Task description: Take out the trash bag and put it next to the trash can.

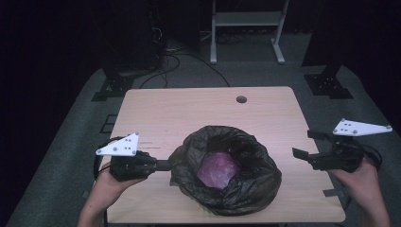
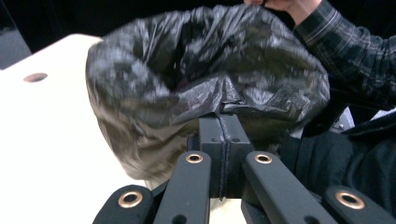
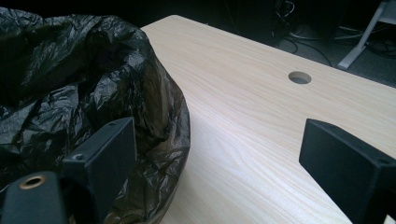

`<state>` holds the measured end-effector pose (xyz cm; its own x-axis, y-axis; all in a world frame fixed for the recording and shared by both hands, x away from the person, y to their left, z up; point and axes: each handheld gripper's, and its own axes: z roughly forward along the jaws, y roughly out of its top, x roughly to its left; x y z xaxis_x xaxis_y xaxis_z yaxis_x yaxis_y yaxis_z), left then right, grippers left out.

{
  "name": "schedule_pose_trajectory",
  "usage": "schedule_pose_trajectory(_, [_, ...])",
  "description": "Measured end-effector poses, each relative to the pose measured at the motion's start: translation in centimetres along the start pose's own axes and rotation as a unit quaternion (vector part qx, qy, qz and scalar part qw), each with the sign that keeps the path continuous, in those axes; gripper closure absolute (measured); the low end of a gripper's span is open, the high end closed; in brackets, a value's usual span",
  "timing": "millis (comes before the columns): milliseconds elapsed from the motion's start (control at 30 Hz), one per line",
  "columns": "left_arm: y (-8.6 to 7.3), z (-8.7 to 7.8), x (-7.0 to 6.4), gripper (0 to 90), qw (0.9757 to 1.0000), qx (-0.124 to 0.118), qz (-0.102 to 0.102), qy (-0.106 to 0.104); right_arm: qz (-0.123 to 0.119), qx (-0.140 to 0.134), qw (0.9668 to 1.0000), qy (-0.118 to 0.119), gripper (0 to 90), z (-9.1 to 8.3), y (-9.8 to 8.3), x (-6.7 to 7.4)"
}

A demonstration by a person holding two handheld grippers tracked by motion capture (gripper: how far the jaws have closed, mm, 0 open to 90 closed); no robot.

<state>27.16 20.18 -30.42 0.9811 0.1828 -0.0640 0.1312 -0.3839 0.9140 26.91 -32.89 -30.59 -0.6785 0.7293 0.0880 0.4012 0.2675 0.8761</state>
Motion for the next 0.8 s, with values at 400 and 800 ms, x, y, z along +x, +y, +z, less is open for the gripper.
schedule_pose_trajectory(400, [3.4, 2.0, 1.1, 89.4, 0.9991, -0.031, 0.007, -0.028, 0.002, -0.007, 1.0000, -0.002, 10.0, -0.3, 0.0, -0.2])
schedule_pose_trajectory(800, [6.3, 5.1, 1.8, 89.3, 0.9979, -0.033, 0.018, -0.053, 0.003, -0.008, 1.0000, -0.002, 10.0, -0.3, 0.0, -0.2])
